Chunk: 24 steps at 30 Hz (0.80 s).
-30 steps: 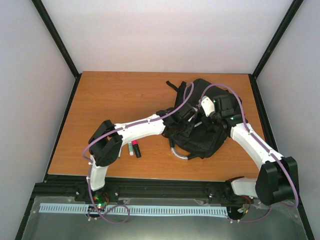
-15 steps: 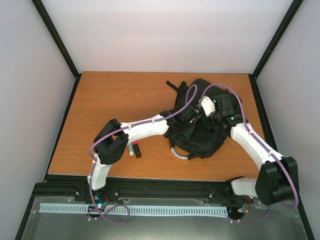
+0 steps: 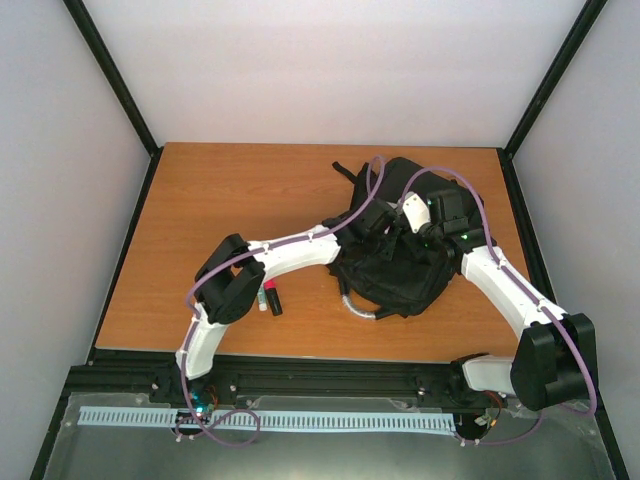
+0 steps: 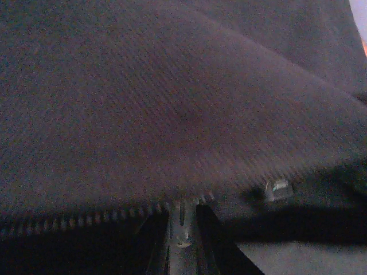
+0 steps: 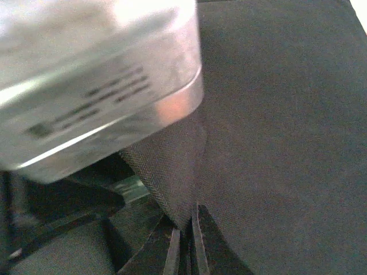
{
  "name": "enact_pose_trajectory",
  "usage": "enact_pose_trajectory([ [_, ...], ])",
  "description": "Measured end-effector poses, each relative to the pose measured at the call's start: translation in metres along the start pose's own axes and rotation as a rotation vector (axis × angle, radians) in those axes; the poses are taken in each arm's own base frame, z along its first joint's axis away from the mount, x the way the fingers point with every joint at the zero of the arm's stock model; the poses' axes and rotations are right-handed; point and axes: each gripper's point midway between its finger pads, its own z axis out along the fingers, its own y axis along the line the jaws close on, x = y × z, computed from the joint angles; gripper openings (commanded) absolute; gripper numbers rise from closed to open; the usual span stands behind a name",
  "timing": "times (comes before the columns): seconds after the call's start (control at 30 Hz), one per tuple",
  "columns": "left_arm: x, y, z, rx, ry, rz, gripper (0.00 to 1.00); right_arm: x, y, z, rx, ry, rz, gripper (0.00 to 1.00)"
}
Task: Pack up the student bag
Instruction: Place the stationery in the student bag.
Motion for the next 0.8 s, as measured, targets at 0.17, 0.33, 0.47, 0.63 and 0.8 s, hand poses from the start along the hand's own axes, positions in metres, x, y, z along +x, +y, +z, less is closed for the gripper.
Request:
enact_pose_trajectory([
  [0.17, -0.007, -0.005, 0.016, 0.078, -0.019, -0.123, 0.01, 0.0, 0.0, 0.0, 0.0, 0.0, 0.0, 0.03],
  [0.33, -0.015, -0.016, 0.023, 0.151, -0.044, -0.208, 0.01, 0.0, 0.0, 0.0, 0.0, 0.0, 0.001, 0.03],
  [0.47, -0.015, -0.026, 0.028, 0.211, -0.036, -0.248, 0.01, 0.0, 0.0, 0.0, -0.001, 0.0, 0.001, 0.03],
  [0.63, -0.013, -0.035, 0.031, 0.255, -0.014, -0.267, 0.18, 0.001, -0.001, 0.0, 0.0, 0.004, 0.009, 0.03],
  [0.8, -0.009, -0.035, 0.032, 0.265, 0.012, -0.276, 0.46, 0.001, -0.003, 0.0, 0.006, 0.002, 0.009, 0.03],
])
